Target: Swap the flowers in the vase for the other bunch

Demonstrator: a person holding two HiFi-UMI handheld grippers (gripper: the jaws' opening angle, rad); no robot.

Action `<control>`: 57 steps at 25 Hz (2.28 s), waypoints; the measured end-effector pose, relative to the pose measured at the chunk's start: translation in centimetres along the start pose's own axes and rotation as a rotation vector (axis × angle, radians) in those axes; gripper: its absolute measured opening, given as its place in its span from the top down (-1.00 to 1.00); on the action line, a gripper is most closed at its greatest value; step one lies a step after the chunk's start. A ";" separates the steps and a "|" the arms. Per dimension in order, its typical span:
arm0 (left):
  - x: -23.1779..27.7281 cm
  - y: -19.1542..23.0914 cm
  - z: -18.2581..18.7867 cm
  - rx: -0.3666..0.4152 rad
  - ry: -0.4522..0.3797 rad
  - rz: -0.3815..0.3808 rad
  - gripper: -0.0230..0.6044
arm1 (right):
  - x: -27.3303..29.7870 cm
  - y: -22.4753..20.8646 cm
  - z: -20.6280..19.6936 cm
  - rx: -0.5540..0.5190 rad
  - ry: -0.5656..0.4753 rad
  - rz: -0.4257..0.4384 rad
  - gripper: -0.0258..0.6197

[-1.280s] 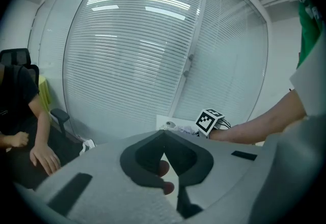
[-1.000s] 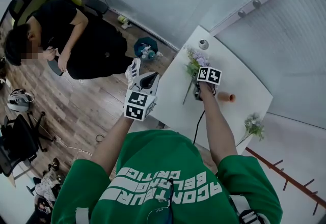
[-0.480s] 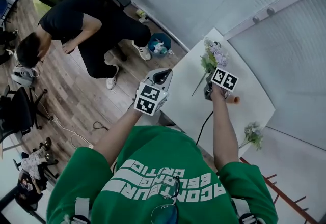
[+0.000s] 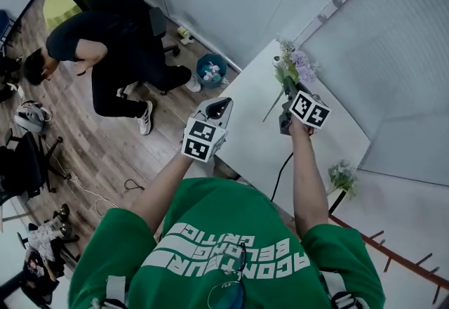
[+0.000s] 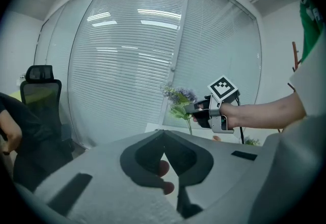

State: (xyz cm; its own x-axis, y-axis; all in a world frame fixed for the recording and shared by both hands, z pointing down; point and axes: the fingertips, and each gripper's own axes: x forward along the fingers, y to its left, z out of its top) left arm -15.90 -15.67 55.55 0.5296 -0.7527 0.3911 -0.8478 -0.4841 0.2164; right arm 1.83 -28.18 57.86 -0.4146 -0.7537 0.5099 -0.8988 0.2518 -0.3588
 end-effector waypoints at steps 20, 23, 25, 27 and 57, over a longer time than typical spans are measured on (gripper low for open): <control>5.9 -13.5 3.9 0.160 -0.019 -0.243 0.90 | -18.9 -13.3 3.6 0.116 -0.278 -0.219 0.77; 7.2 -15.7 4.1 0.180 -0.014 -0.292 0.90 | -21.7 -15.9 2.9 0.139 -0.302 -0.275 0.77; 7.9 -17.1 3.9 0.191 -0.007 -0.319 0.90 | -23.3 -17.3 2.3 0.151 -0.312 -0.302 0.77; 8.4 -18.4 3.8 0.200 0.000 -0.343 0.90 | -24.8 -18.4 1.8 0.162 -0.320 -0.323 0.77; 7.0 -13.5 2.5 0.130 0.003 -0.155 0.90 | -15.9 -15.8 6.2 -0.037 -0.390 -0.191 0.77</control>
State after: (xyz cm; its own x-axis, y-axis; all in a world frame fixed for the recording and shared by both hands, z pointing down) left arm -0.73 -15.54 53.09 0.6535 -0.6635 0.3644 -0.7454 -0.6477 0.1575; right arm 23.49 -23.99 50.55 -0.1619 -0.9601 0.2282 -0.9616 0.1016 -0.2548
